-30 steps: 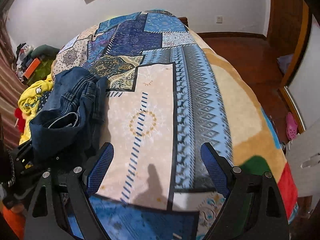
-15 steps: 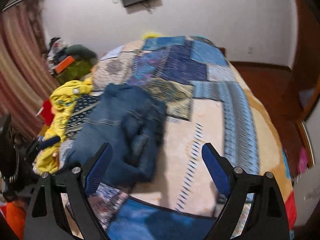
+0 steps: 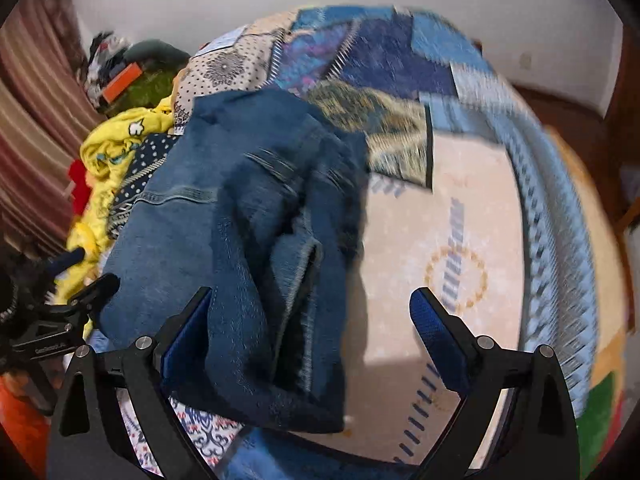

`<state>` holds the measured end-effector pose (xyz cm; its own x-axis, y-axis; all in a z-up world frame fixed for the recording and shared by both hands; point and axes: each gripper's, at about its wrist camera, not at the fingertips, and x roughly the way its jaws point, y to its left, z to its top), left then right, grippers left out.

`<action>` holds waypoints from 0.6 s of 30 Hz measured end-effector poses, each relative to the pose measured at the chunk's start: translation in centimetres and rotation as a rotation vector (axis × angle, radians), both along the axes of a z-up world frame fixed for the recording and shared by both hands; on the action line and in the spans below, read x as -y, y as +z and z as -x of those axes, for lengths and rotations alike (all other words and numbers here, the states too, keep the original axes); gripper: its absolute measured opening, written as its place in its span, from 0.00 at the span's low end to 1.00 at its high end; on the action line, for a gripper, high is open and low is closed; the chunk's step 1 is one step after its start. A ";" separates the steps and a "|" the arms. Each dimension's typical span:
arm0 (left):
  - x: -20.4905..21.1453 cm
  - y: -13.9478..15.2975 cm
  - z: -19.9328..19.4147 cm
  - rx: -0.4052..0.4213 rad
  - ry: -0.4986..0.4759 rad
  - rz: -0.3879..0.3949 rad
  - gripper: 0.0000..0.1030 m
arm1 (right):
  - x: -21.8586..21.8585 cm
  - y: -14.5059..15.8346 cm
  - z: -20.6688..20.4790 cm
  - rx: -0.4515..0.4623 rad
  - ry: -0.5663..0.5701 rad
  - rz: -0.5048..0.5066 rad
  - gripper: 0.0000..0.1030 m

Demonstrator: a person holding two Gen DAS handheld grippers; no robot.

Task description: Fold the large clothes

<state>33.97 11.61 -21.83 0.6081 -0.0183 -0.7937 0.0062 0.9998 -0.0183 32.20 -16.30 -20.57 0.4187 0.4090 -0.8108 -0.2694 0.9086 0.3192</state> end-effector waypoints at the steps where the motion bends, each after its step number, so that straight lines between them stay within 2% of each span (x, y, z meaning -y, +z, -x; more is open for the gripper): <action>1: -0.3 -0.2 0.1 -0.004 -0.001 0.027 1.00 | 1.0 -0.6 0.3 -0.024 -0.010 -0.041 0.93; 5: -0.8 -0.6 0.4 -0.034 0.014 0.110 1.00 | 2.7 -1.7 1.9 -0.067 -0.026 -0.096 0.93; 9: -0.9 -0.1 1.0 -0.036 0.012 0.117 1.00 | 3.4 -1.1 3.6 -0.061 -0.052 -0.076 0.95; 13: -1.4 1.2 0.8 -0.043 -0.006 0.076 1.00 | 3.6 0.6 3.9 -0.037 -0.056 -0.009 0.96; 18: -2.6 3.1 -0.6 -0.006 -0.004 0.026 1.00 | 2.9 4.0 3.2 0.060 -0.002 0.027 0.96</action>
